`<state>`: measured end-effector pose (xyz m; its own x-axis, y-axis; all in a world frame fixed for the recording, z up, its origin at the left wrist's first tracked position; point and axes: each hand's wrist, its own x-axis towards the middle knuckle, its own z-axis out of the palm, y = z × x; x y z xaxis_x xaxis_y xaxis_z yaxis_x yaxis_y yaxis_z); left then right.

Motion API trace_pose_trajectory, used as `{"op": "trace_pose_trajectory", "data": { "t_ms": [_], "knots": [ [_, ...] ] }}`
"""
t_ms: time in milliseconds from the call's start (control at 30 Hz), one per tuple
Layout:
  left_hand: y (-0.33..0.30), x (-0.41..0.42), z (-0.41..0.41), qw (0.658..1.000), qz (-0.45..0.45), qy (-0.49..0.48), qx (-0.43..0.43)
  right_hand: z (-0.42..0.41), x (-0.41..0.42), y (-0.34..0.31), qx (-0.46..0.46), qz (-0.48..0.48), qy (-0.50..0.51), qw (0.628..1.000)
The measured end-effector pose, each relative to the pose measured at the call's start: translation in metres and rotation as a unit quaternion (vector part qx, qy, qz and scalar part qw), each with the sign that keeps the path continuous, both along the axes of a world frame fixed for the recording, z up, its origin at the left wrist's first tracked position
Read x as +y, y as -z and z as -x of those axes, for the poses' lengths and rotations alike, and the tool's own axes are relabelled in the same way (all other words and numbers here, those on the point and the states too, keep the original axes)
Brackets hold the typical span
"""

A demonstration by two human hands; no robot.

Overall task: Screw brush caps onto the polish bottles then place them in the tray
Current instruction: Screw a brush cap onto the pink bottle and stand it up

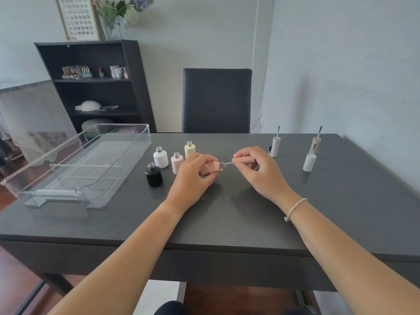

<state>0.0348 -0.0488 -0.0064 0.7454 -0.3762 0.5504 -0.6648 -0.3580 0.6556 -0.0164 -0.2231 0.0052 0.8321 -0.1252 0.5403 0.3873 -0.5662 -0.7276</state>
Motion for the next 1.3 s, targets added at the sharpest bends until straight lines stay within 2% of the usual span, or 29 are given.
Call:
{"op": "trace_pose_trajectory", "data": {
  "t_ms": [167,433,667,867,1000,1167,1300],
  "knots": [
    [-0.0025,-0.0009,0.0049,1.000,-0.009,0.005,-0.019,-0.0033,0.0006,0.0041,0.002,0.068,-0.015,0.998],
    [-0.0037,-0.0009,0.0067,0.999,-0.020,0.007,-0.026,-0.0054,0.0012,0.0045,0.026,0.099,0.016,0.995],
    [-0.0027,-0.0006,0.0059,0.999,-0.007,0.015,-0.028,-0.0024,0.0015,0.0061,0.058,0.081,-0.013,0.995],
    [-0.0018,-0.0011,0.0048,0.999,-0.010,0.013,-0.035,-0.0023,-0.0015,0.0043,0.062,0.084,0.040,0.994],
    [-0.0021,-0.0005,0.0052,0.999,-0.005,0.015,-0.031,0.0000,-0.0004,0.0037,0.051,0.093,0.022,0.994],
    [-0.0025,-0.0002,0.0060,0.999,-0.014,0.013,-0.034,0.0015,0.0008,0.0014,0.075,0.094,0.061,0.991],
    [-0.0028,-0.0004,0.0057,0.999,-0.013,0.012,-0.030,0.0040,0.0014,0.0002,0.050,0.102,0.048,0.992]
  ]
}}
